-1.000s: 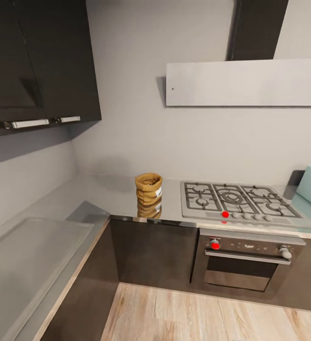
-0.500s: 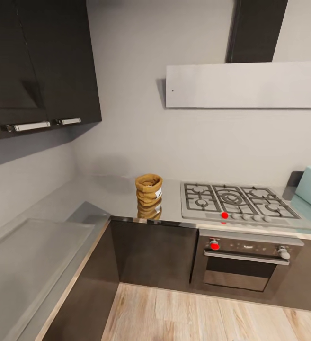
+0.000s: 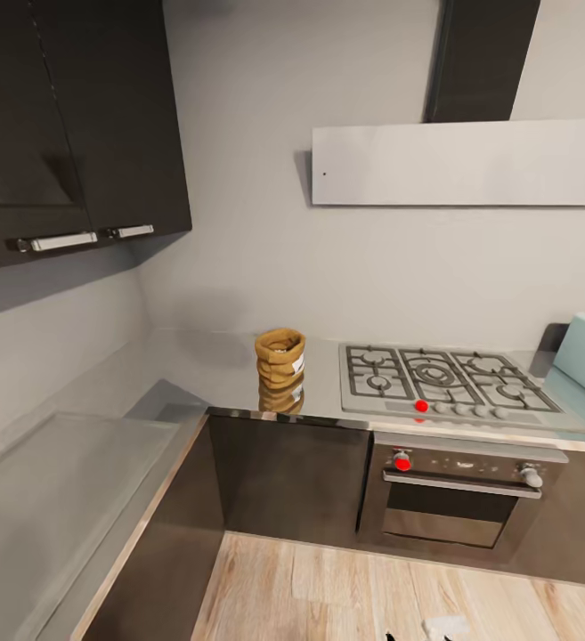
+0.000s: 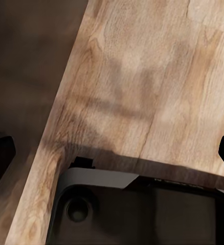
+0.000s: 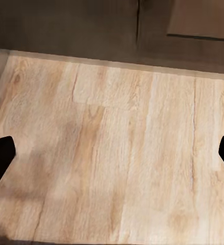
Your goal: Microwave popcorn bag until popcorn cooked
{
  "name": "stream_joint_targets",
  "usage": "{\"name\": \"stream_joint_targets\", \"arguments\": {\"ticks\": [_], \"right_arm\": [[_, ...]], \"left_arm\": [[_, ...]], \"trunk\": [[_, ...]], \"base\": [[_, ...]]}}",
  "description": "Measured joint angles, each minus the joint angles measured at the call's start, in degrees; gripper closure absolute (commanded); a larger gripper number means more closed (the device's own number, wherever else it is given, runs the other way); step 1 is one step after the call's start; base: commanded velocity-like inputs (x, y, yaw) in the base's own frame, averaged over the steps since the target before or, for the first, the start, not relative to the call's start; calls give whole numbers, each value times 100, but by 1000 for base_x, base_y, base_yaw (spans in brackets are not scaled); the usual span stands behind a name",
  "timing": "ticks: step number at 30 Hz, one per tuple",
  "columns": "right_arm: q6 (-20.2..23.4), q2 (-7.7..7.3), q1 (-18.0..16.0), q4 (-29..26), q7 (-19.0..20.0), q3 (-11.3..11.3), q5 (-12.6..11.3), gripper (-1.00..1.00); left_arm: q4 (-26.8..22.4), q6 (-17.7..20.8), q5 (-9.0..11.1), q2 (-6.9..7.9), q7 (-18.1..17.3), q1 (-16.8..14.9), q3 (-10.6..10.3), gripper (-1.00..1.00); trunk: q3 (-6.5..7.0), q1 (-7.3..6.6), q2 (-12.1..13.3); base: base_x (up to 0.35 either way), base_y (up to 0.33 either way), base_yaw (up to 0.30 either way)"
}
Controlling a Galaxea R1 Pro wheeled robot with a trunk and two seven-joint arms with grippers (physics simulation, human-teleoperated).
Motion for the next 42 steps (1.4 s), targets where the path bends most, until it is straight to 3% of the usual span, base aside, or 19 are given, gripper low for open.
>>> {"name": "stream_joint_targets", "arguments": {"ticks": [1,3,5,9,13,17,22,24,27,30,34,42], "right_arm": [[140,-5,4,-333,14,141,-3,-100],[981,-48,84,-1493,16,432,-8,-100],[1963,-72,180,-2702,14,506,-6,-100],[3237,-104,384,-4962,15,583,35,-100],[4214,-94,352,-6122,15,734,106,-100],[4600,-81,-182,-6279,15,1021,130,-100],[5236,5,-1414,-6290,12,1126,129,-100],[5430,86,-1954,-6284,5,1187,126,-100],[6036,383,-2717,-6258,-40,1242,130,-100],[6175,504,-3094,-6162,-181,1253,137,-100],[6214,539,-3476,-5770,-389,1247,130,-100],[6384,644,-3545,-5793,-682,1242,135,-100]], "left_arm": [[0,1,-4,0,0,2,-3,-100],[0,-1,-22,0,0,5,-7,-100],[0,-2,-30,0,0,30,-8,-100],[-1,-2,-4,0,0,19,3,-100],[-1,-2,22,0,0,6,15,-100],[-1,6,24,0,0,-1,9,-100],[-1,7,15,0,-12,-3,2,-100],[0,7,2,0,-30,-3,-6,-100],[0,13,-8,0,-44,-3,-10,-100],[-1,15,-7,0,-43,-3,-5,-100],[-1,19,-7,0,-40,-4,-5,-100],[-1,17,-29,0,-45,-3,-8,-100]], "trunk": [[17,-22,39],[34,-44,79],[34,-44,80],[66,-88,157],[66,-88,157],[66,-88,158],[66,-88,158],[66,-88,158],[66,-88,157],[66,-90,157],[65,-91,157],[65,-91,157]], "base": [[0,0,0],[0,0,0],[0,0,0],[0,0,0],[0,0,0],[0,0,0],[0,0,0],[0,0,0],[35,0,0],[227,0,0],[321,0,0],[318,0,0]]}}
